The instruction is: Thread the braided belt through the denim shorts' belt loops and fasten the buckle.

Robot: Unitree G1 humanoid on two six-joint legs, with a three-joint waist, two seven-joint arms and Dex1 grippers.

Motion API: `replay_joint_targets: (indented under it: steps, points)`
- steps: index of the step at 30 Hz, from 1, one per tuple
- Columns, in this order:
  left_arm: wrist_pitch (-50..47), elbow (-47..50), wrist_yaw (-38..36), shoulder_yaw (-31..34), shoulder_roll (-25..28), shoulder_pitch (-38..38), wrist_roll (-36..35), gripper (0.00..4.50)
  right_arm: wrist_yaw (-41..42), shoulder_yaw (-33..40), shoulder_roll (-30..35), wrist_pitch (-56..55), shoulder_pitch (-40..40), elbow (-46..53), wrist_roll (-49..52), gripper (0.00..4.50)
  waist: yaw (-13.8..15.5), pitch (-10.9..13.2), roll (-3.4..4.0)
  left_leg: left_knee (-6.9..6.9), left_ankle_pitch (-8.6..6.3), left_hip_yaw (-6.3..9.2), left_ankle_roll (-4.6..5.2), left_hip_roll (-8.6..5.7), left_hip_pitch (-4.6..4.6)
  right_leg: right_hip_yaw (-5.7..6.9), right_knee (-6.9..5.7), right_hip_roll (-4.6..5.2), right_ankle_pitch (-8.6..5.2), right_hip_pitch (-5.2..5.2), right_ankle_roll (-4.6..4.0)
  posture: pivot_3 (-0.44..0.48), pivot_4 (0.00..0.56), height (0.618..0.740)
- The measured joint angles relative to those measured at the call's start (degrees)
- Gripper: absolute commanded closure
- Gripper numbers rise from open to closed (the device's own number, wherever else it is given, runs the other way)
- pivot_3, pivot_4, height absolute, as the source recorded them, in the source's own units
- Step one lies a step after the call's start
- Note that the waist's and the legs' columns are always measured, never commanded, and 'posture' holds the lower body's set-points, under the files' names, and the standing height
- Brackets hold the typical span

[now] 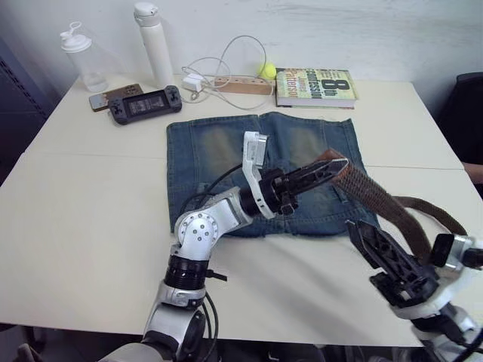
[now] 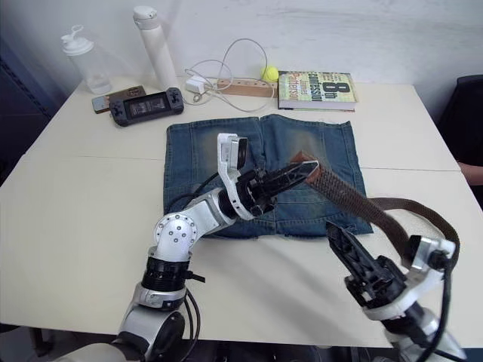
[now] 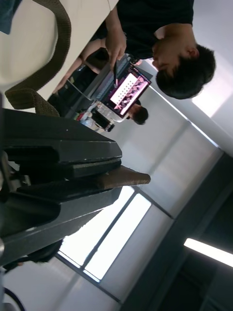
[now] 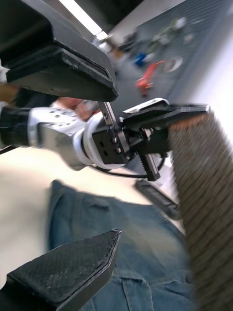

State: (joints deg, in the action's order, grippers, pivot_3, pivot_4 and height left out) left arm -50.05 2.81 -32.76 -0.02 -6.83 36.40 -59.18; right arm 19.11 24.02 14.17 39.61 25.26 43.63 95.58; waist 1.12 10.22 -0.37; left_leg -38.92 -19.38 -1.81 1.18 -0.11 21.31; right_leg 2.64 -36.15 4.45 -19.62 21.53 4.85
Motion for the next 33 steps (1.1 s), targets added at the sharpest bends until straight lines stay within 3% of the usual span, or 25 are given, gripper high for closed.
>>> replay_joint_targets:
  steps: [8,19,22,29,31,32,33]
  points:
    - [-2.44,0.96,0.81,-0.44,3.32,-0.65,0.14,4.5,0.83,-7.75,-6.87,-9.27,-8.25,-7.66,-11.97,0.02,0.04,-0.02,0.03,0.0,0.01,0.01,-0.02,-0.03,-0.02,0.01,0.02,0.0,0.0,0.0,0.0,0.0,0.15,0.735]
    - [1.83,-3.22,1.47,-3.06,3.94,-0.27,9.02,4.5,2.84,-9.8,-7.16,-13.4,-11.96,-8.11,-14.94,0.02,0.07,-0.02,0.03,0.03,0.01,0.01,-0.01,-0.04,0.0,0.03,0.04,0.01,0.0,0.0,0.0,0.0,0.15,0.735]
    - [2.7,-3.66,0.89,-3.28,4.03,0.27,10.27,4.5,2.83,-10.24,-6.73,-13.37,-11.8,-8.14,-15.03,0.83,0.06,-0.02,0.03,0.05,0.01,0.01,-0.01,-0.04,0.0,0.03,0.05,0.01,0.0,0.0,0.0,0.0,0.15,0.735]
    - [3.33,-3.6,-1.16,-3.6,4.09,0.48,11.21,4.5,1.37,-10.78,-6.48,-13.44,-12.83,-10.58,-15.34,4.22,0.0,-0.02,0.04,0.05,0.0,0.01,0.0,-0.04,-0.01,0.02,0.05,0.04,0.0,0.0,0.0,0.0,0.15,0.735]
    - [3.17,-3.57,-1.05,-3.31,4.07,0.47,11.24,4.5,1.33,-10.83,-6.51,-13.44,-13.14,-10.59,-15.3,4.48,0.01,-0.02,0.04,0.06,0.0,0.03,0.0,-0.03,0.0,0.03,0.06,0.04,0.0,0.0,0.0,0.0,0.15,0.735]
    - [3.02,-3.55,-1.04,-3.3,4.12,0.47,11.23,3.58,1.27,-10.84,-6.52,-13.44,-13.14,-10.59,-15.3,4.5,0.01,-0.02,0.04,0.06,0.0,0.02,0.0,-0.04,0.0,0.03,0.06,0.04,0.0,0.0,-0.01,0.0,0.15,0.735]
    - [2.81,-3.47,-1.07,-3.71,4.85,0.47,11.67,3.26,1.07,-10.84,-6.57,-13.55,-13.17,-10.54,-15.29,4.5,0.0,-0.02,0.04,0.06,0.0,0.03,0.0,-0.04,0.0,0.03,0.06,0.04,0.0,0.0,-0.01,0.0,0.15,0.735]
